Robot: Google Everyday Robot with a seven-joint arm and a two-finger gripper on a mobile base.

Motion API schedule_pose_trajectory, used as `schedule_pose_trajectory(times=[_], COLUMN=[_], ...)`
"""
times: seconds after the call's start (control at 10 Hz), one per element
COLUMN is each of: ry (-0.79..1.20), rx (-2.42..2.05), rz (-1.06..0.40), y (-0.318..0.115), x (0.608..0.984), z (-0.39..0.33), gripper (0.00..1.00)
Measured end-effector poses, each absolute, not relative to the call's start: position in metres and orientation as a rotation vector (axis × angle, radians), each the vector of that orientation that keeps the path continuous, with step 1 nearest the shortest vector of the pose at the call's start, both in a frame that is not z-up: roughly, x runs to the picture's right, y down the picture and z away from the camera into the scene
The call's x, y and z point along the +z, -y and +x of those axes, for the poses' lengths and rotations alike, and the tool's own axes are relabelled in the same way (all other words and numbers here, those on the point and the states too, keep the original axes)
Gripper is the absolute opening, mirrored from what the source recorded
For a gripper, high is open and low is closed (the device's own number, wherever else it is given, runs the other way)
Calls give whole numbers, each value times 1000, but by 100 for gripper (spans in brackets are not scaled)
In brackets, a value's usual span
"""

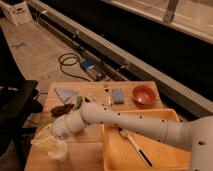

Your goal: Place banana in paper cup

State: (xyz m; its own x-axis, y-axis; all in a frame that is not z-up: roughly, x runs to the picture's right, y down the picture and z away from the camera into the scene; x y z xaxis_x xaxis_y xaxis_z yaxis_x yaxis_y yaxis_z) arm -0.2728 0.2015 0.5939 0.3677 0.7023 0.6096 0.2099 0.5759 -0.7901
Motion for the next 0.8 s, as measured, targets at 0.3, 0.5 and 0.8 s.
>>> schedule_pose_trajectory(times=[0.3,0.5,0.8], ry=[1205,1211,1207], rx=[393,392,420], rz=[-944,-933,-912], y=[-204,-205,-202], x=[600,607,619], z=[-275,-273,-264], gripper=[1,16,46])
